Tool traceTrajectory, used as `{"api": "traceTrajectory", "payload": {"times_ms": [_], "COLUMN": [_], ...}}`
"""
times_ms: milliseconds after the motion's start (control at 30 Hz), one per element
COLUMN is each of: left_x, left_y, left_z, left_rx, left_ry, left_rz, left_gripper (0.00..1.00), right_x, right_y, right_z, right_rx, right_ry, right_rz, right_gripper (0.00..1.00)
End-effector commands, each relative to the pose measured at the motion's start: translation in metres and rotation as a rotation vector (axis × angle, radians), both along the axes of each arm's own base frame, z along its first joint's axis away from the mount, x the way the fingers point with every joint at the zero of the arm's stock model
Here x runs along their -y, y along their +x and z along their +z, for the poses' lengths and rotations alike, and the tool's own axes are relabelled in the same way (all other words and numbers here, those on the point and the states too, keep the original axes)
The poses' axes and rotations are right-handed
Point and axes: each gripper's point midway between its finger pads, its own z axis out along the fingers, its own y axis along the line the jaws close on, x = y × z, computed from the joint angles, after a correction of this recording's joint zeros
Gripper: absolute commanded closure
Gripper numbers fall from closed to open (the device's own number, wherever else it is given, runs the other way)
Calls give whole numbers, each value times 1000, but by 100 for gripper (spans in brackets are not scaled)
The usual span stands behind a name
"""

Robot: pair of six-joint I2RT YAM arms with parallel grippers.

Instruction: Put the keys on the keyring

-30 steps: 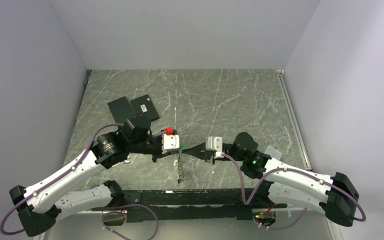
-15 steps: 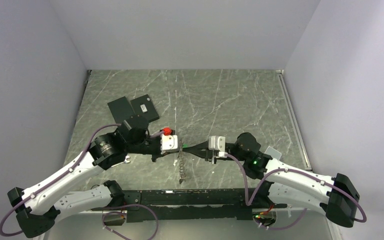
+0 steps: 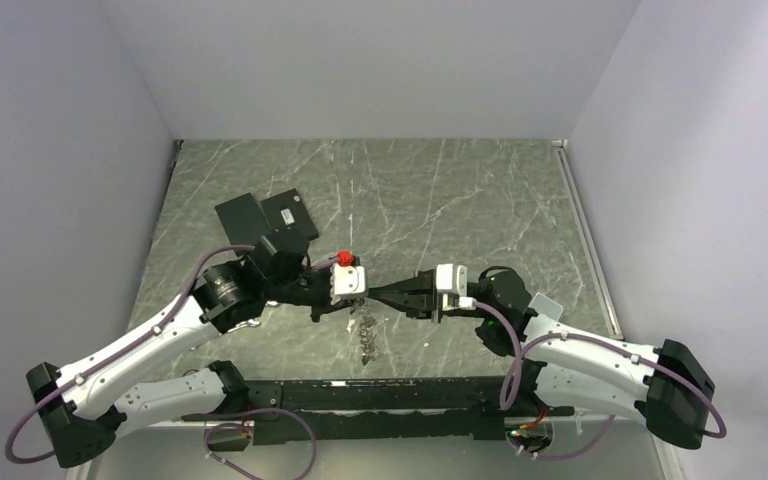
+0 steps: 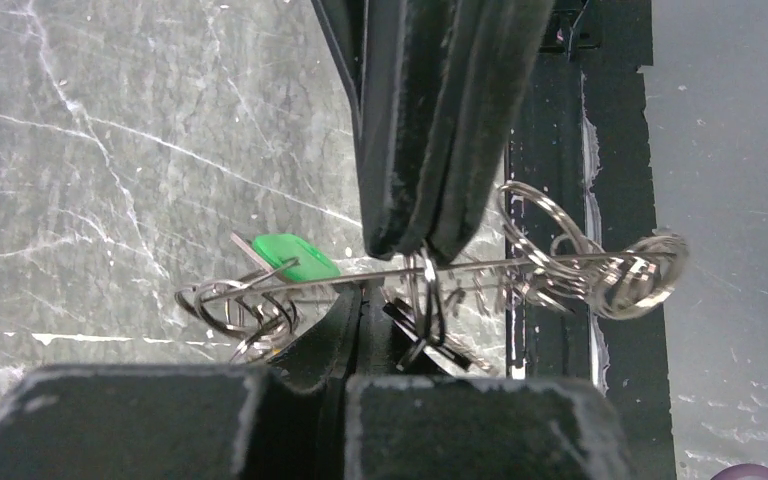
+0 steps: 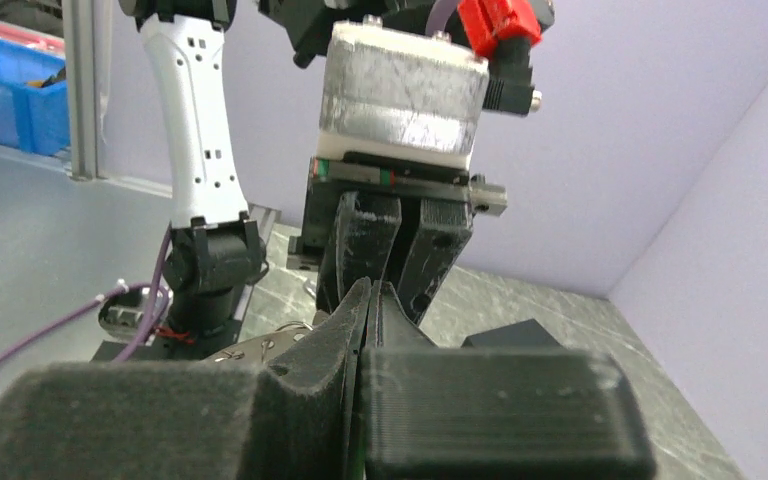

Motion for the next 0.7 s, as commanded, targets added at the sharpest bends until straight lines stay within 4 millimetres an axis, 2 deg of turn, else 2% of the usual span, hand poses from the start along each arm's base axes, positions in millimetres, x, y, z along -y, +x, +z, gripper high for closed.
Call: {"api": "traceTrajectory", "payload": {"times_ms": [0, 133, 200, 333, 533, 667], "left_x": [1, -8, -18, -32, -31, -25], "left_y": [-3, -2, 2, 0, -8, -1], "left_z": [1, 10, 19, 42, 69, 72], "left_rx": [-20, 18, 61, 140, 223, 256], "left_ry": [-11, -14, -15, -58, -174, -239], "left_rz": [-4, 24, 72, 95, 54, 77], "left_gripper": [100, 100, 84, 70, 69, 62], "right_x": [9, 7, 7, 6, 5, 6], "right_y": [-13, -10, -9, -7, -7, -3], "right_z": [35, 27, 21, 10, 8, 13], "right_rx": [62, 58, 52, 45, 31, 11], "right_ry": [135, 102, 81, 41, 41, 71], "right_rz": [45, 31, 24, 13, 20, 3], "right_gripper": [100, 100, 100, 100, 100, 100]}}
